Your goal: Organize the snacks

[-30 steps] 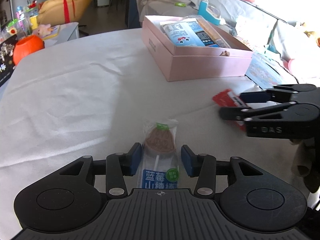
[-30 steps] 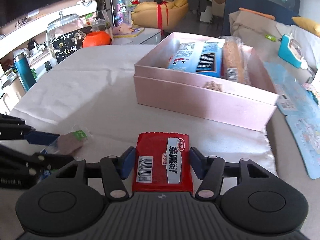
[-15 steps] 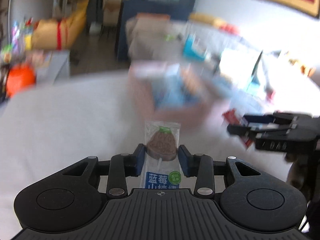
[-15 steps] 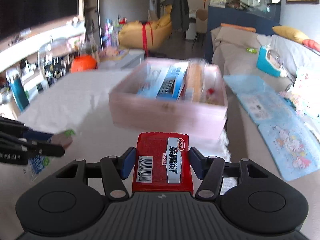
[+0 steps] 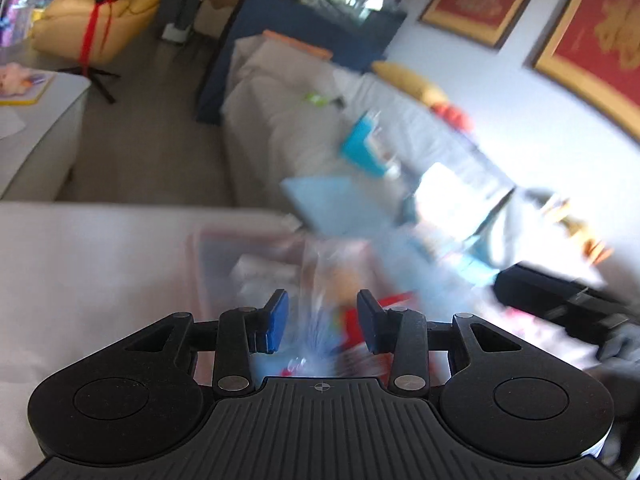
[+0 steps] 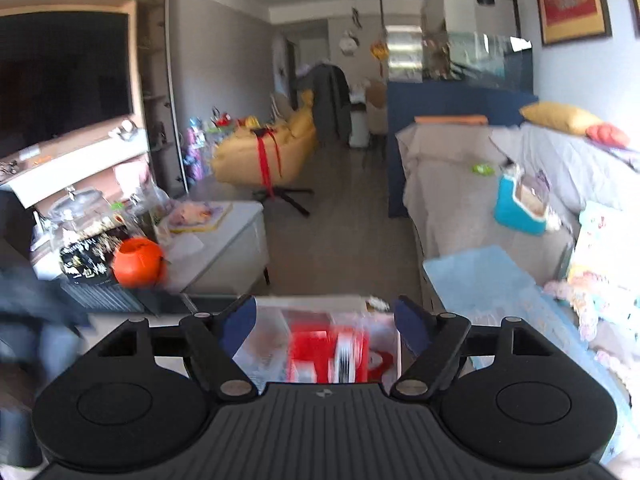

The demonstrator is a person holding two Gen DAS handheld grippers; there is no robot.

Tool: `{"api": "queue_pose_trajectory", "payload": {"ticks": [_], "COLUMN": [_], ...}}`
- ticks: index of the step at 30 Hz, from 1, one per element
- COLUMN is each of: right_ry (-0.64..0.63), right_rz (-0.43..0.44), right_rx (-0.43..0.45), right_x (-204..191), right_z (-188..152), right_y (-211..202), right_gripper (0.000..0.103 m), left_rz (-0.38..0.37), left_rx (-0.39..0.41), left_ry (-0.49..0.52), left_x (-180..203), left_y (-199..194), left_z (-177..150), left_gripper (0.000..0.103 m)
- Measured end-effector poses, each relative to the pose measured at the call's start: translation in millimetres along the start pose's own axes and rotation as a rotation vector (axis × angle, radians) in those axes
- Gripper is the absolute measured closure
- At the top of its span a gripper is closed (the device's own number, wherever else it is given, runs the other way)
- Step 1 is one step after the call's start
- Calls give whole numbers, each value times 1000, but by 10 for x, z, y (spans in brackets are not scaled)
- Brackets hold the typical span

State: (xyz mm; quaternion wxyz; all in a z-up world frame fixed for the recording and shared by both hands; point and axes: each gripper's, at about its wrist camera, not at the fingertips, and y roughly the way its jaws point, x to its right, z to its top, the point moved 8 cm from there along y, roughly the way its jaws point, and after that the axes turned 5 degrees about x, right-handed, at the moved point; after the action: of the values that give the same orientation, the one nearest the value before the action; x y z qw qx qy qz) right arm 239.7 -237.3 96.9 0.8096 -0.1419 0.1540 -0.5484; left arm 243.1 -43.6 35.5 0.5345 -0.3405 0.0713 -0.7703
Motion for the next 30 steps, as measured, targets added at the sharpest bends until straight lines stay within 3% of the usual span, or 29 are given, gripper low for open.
{"api": "queue_pose_trajectory", "payload": {"ticks": [3, 7, 10, 14, 17, 20, 22, 25, 30], "right_ry": [11, -14, -21, -20, -26, -13, -61, -45, -30], "right_rz": [28, 18, 31, 34, 11, 5, -45, -95, -104], "right_rx": [-48, -100, -141, -193, -232, -313, -273, -265, -256], "right_x": [14, -73, -266, -518, -656, -744, -770, -689, -602], "right_z": [-244, -657, -1001, -1440, -1719, -1999, -2043, -2109, -2106], "right_y": [26, -48, -130, -196, -214, -157, -187, -158, -147], "right_gripper": [26, 26, 26, 24, 23, 21, 17, 2, 0], "left_rz": [18, 73, 186, 323, 340, 367, 363, 374, 389], "left_rx": [3, 66, 52, 14, -32, 7, 15, 24, 48], "left_ry": [28, 155, 219, 197, 170, 211, 212, 238, 224], "left_x": [-41, 37, -40, -238, -254, -180, -146, -107, -116], "left_y": [-93, -554, -846, -1147, -1134, -1061, -1021, -963, -1049], "left_z": [-174, -423, -717, -1205, -1526, -1631, -1642, -1646, -1717], "left_gripper": [61, 61, 61, 61, 61, 55, 45, 38, 37]}}
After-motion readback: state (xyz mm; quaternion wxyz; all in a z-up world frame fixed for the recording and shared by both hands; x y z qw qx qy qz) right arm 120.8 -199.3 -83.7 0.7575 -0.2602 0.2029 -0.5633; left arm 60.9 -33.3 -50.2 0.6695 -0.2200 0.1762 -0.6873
